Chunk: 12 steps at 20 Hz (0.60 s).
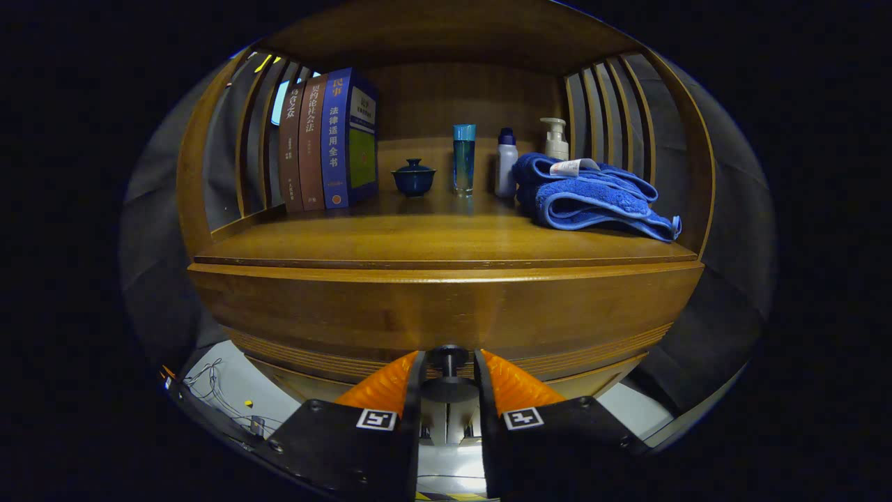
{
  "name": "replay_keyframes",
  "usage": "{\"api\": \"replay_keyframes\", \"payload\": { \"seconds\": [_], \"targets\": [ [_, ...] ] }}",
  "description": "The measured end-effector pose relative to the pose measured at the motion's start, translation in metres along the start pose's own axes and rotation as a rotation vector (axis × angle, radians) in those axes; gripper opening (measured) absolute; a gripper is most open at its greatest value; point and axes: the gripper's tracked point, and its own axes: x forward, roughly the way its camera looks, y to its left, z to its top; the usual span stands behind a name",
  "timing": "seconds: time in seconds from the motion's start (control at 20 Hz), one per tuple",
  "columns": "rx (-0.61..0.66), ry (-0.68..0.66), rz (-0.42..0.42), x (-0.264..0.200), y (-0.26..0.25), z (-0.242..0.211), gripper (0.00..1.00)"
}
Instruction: Pull open the drawer, take out the items inside it, and place them on the countertop above the cabinet.
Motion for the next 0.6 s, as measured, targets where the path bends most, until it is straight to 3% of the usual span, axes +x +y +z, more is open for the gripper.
{"api": "replay_keyframes", "payload": {
  "seconds": [0.6],
  "targets": [
    [-0.027, 0.042, 0.004, -0.027, -0.002, -0.012, 0.41]
  ]
}}
